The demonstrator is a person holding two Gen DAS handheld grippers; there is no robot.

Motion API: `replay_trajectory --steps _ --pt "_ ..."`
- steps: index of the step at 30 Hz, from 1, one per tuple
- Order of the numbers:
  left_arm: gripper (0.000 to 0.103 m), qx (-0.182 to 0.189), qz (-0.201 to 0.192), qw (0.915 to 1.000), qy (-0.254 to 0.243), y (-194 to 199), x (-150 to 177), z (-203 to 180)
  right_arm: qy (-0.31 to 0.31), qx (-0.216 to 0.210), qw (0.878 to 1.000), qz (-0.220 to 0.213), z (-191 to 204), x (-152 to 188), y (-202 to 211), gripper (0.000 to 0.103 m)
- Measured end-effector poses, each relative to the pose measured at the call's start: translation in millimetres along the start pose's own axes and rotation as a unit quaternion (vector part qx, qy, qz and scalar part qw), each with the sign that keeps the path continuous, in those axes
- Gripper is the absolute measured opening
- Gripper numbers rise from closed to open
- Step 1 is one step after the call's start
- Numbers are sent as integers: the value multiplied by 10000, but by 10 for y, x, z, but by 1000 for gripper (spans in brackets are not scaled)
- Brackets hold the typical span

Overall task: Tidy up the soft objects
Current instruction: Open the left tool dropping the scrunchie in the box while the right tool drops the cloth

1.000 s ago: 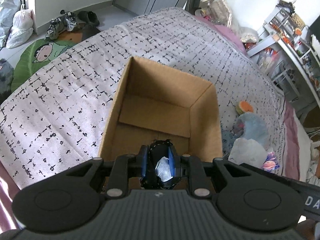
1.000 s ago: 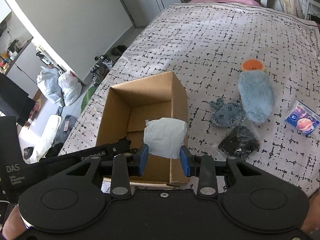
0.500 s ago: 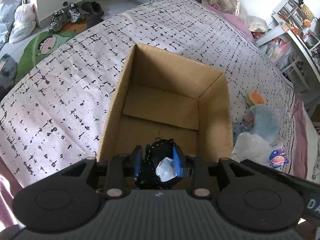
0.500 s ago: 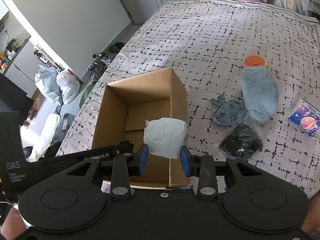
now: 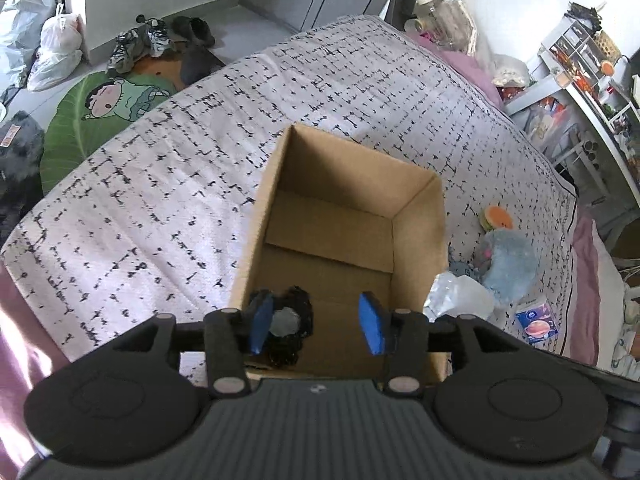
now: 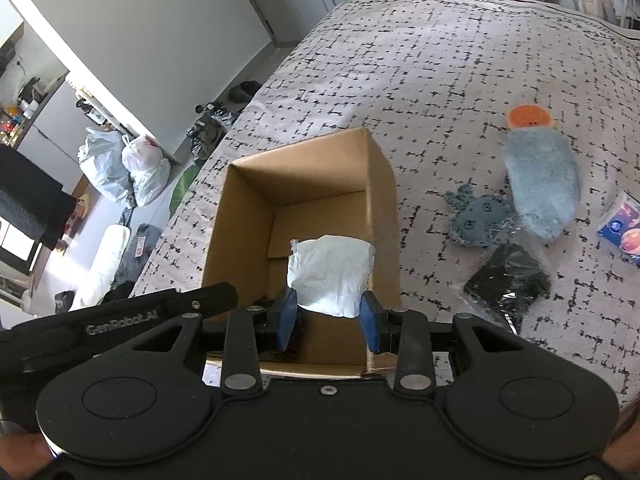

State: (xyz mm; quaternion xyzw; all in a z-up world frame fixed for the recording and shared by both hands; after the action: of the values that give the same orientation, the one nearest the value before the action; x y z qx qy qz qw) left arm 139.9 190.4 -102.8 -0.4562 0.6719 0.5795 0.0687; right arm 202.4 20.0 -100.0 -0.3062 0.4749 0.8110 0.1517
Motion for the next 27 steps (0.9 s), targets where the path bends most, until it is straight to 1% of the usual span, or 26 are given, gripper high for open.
replay_trajectory --steps 5,7,9,11,12,13,14,15,16,20,23,27 --pt "48 -39 -9 10000 31 90 -45 85 26 -83 9999 53 100 39 -79 34" --pt "52 -51 2 10000 40 116 -57 107 35 -79 9999 90 127 58 -134 35" --pt "61 -66 -22 10000 23 141 -67 119 1 -122 9999 93 142 76 -171 35" --pt "65 -106 -50 9999 -7 165 -79 126 -19 -153 9998 121 146 87 -194 36" --pt "66 -116 -57 9999 -8 175 -86 127 -28 -164 9998 147 148 94 -204 38" --pt "66 -123 -63 9999 -6 185 -93 127 -49 -196 9996 203 140 102 -210 43" --pt "67 -132 -67 9999 -7 191 -99 123 -82 -235 9994 226 130 113 -202 45" --pt "67 -139 -75 9999 -16 199 -101 118 -117 -261 9993 233 120 117 -187 50" --pt "68 -151 -90 9998 -32 212 -107 107 -134 -265 9993 240 107 118 -164 51" --pt "71 -192 -121 9997 -89 235 -99 52 -130 -286 9993 211 53 91 -47 51" --pt "72 -213 -126 9996 -160 254 -95 -23 -199 -311 9992 135 -50 39 71 52" --pt "76 -231 -200 9993 -206 298 -86 -123 -204 -278 9994 46 -208 -8 221 53"
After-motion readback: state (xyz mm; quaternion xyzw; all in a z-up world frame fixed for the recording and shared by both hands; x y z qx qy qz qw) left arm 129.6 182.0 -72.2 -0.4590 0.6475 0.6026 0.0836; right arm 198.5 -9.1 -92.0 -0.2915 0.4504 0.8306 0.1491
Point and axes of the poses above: each gripper's, at about its wrist camera, not at the fingertips, and y roughly against the way its jaws point, z to its left, x to its underside, the point moved 3 cm from there along -y, roughly the way its jaws point, and after that the axes turned 15 degrees about -z, right-handed, at the moved point
